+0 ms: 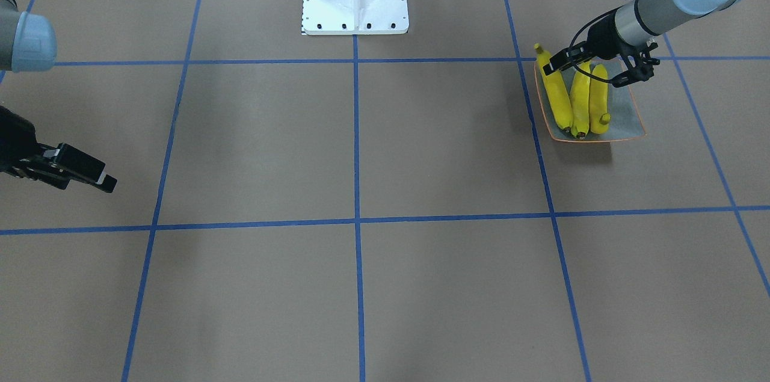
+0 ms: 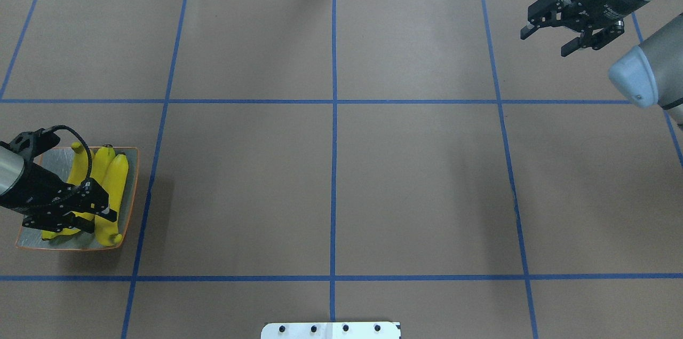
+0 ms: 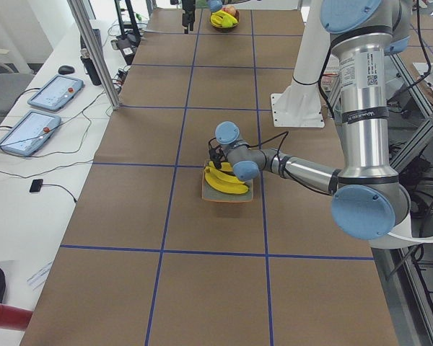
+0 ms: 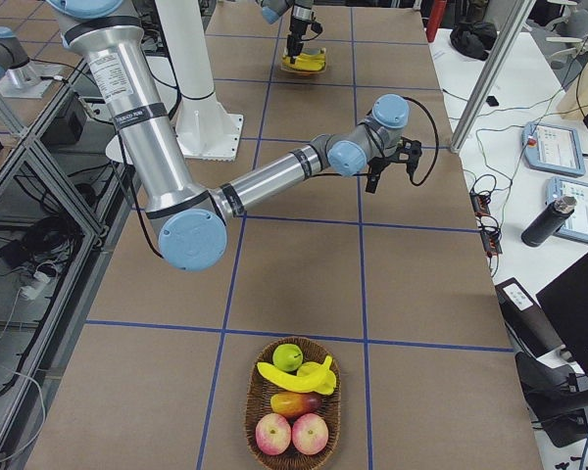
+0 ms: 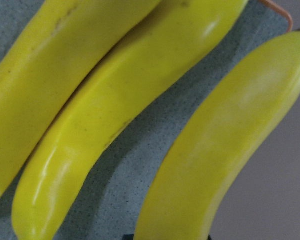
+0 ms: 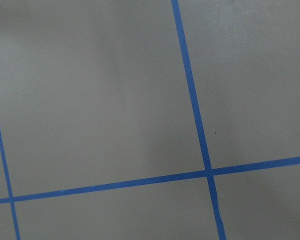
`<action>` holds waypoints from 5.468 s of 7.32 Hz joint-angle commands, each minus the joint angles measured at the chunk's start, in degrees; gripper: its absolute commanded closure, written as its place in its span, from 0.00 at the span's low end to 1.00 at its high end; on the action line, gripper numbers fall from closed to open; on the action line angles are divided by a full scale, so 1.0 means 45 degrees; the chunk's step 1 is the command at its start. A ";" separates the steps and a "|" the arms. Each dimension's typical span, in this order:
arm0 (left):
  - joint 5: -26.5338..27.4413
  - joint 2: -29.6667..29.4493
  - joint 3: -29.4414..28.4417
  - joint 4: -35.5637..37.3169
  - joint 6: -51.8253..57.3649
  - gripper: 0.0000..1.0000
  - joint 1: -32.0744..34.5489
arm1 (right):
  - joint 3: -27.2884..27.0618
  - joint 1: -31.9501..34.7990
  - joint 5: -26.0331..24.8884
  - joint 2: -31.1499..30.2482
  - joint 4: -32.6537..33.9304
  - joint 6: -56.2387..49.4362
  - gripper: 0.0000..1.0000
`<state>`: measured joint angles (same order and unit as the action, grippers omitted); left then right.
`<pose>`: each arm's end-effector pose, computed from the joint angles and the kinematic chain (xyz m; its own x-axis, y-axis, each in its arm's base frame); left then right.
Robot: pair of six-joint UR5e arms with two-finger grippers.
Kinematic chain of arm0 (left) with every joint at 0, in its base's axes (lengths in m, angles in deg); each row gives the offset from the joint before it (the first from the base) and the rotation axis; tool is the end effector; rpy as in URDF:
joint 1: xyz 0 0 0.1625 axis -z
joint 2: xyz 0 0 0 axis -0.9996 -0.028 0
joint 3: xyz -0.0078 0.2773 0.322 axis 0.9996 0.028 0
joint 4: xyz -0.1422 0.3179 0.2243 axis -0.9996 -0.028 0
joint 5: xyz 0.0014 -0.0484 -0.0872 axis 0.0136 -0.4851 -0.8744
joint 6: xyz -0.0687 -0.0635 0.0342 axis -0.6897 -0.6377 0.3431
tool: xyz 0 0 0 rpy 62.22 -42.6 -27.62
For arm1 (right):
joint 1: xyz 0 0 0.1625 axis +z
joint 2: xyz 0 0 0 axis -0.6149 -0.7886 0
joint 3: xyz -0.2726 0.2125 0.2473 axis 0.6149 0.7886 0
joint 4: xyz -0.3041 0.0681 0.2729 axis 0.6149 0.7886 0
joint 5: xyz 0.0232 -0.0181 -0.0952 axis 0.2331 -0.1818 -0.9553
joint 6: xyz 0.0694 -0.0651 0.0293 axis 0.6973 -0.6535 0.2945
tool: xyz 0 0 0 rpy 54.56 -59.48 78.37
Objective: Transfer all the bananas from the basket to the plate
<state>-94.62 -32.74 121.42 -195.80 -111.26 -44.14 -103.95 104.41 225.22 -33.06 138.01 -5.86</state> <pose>0.2759 -0.3489 0.4850 0.4524 -0.3869 -0.8035 0.0018 0.9014 -0.4330 -0.1963 -0.5931 0.3661 0.4685 0.2014 0.8602 -0.1600 0.9769 -0.1416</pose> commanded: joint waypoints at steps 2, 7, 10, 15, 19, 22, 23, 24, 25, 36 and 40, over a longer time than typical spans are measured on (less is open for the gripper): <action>-0.0087 -0.0043 0.0116 -0.0007 0.0022 0.00 0.0551 | 0.0000 0.0053 -0.0001 -0.0001 0.0000 -0.0019 0.00; 0.0067 -0.0980 0.0410 0.0012 0.2297 0.00 0.4065 | 0.0117 0.1904 -0.1009 -0.2549 0.0020 -0.5352 0.00; 0.0771 -0.1466 0.0196 0.0013 0.2757 0.00 0.4305 | 0.0156 0.3485 -0.2827 -0.5074 0.0020 -0.9249 0.00; 0.0771 -0.2073 -0.0059 0.0032 0.2737 0.00 0.4266 | 0.1578 0.4798 -0.4727 -0.5997 -0.0195 -1.2772 0.00; 0.0771 -0.2172 -0.0313 0.0013 0.2737 0.00 0.4266 | 0.2498 0.4780 -0.4708 -0.6017 -0.0215 -1.2695 0.00; 0.0771 -0.2191 -0.0391 0.0013 0.2737 0.00 0.4208 | 0.2928 0.4721 -0.4650 -0.5958 -0.0195 -1.2656 0.00; 0.0771 -0.2268 -0.0469 0.0013 0.2737 0.00 0.4207 | 0.3046 0.4663 -0.4610 -0.5958 -0.0195 -1.2675 0.00; 0.0771 -0.2269 -0.0469 0.0013 0.2737 0.00 0.4207 | 0.3066 0.4450 -0.4571 -0.5958 -0.0195 -1.2676 0.00; 0.0771 -0.2289 -0.0469 0.0013 0.2737 0.00 0.4207 | 0.3086 0.4158 -0.4571 -0.5958 -0.0195 -1.2676 0.00; 0.0771 -0.2289 -0.0391 -0.0007 0.2737 0.00 0.4207 | 0.3673 0.3901 -0.4377 -0.5587 -0.0176 -1.3301 1.00; 0.0751 -0.2289 -0.0449 -0.0007 0.2737 0.00 0.4207 | 0.2153 0.5789 -0.3496 -0.5567 0.0329 -1.3611 1.00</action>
<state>-91.23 -43.04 119.55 -195.84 -98.94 -25.20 -91.67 126.71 208.77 -58.05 138.16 -66.17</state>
